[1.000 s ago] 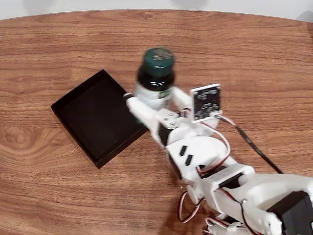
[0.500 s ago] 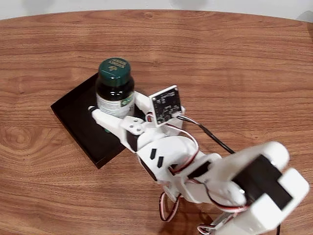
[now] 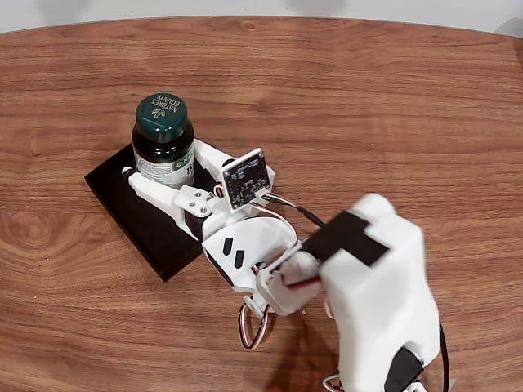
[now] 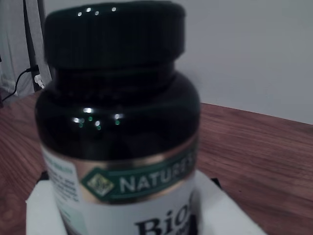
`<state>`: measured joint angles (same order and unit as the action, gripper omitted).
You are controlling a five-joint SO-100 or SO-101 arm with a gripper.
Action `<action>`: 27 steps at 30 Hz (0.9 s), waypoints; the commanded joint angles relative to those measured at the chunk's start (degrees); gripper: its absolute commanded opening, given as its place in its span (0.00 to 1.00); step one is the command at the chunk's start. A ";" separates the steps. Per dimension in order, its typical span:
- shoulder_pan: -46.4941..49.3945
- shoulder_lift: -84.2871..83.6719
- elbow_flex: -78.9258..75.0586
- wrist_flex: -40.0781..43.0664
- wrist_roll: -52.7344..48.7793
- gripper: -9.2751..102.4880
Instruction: Pick up the pill bottle and place it in the black box.
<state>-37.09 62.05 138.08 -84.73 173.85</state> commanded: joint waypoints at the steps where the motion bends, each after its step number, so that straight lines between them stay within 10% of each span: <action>1: 0.79 -1.49 -6.86 -4.75 0.44 0.24; 27: 3.78 -18.72 -19.60 -10.72 0.88 0.25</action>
<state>-34.01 42.54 121.64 -92.72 174.02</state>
